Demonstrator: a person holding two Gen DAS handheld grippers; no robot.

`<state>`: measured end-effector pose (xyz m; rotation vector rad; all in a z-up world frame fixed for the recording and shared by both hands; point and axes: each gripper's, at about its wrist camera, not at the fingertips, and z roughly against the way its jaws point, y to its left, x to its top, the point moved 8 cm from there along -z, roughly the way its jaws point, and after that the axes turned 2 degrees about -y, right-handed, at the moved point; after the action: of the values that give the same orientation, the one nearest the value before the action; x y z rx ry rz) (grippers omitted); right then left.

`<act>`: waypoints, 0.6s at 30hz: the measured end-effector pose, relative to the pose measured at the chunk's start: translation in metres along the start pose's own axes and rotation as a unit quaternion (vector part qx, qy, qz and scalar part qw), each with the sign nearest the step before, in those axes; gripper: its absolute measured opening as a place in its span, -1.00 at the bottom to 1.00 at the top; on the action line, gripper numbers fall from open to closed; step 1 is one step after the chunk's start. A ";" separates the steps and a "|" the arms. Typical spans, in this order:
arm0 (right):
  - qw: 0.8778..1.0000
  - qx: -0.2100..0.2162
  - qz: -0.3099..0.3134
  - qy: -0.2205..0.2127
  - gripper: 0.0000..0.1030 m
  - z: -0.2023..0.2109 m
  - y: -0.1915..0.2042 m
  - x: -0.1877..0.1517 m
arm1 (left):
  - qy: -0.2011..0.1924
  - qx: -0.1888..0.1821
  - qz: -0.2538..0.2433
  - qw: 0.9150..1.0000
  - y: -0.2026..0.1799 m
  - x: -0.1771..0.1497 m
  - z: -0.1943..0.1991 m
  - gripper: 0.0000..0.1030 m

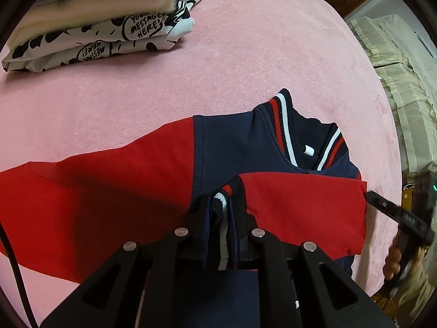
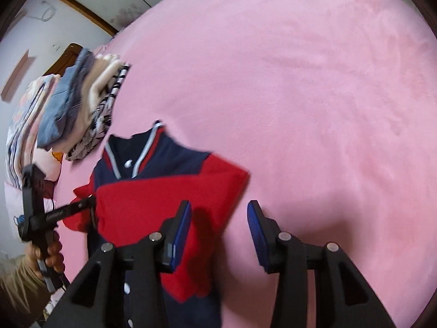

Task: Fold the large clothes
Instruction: 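Lay the folded sleeve flat on the jacket and open the left tool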

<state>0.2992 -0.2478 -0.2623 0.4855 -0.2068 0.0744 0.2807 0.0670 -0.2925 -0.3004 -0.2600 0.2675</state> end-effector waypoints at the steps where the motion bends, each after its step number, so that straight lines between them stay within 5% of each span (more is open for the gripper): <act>1: 1.000 0.008 -0.005 0.009 -0.17 -0.004 -0.002 0.000 | 0.000 0.000 0.000 1.000 0.000 0.000 0.000 -0.81; 5: 0.998 0.051 -0.018 0.023 -0.22 -0.016 -0.007 0.008 | -0.003 -0.001 0.003 1.000 0.001 0.000 -0.001 -0.81; 7: 0.999 0.045 0.007 0.013 -0.91 -0.013 -0.004 0.015 | -0.005 -0.001 0.004 1.000 0.001 0.000 -0.002 -0.81; 12: 0.980 -0.038 0.181 -0.070 -0.90 0.009 0.037 0.027 | -0.018 0.023 -0.018 0.999 -0.001 -0.007 -0.003 -0.81; 16: 0.957 -0.120 0.259 -0.052 -0.88 -0.015 0.029 0.015 | -0.021 0.025 -0.014 0.999 -0.001 -0.009 -0.010 -0.79; 18: 0.960 -0.127 0.244 -0.053 -0.62 -0.013 0.023 0.015 | -0.021 0.020 -0.009 1.000 0.000 -0.010 -0.009 -0.77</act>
<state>0.3133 -0.2214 -0.2601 0.1719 -0.4334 0.5001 0.2740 0.0621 -0.3027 -0.2528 -0.2974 0.2605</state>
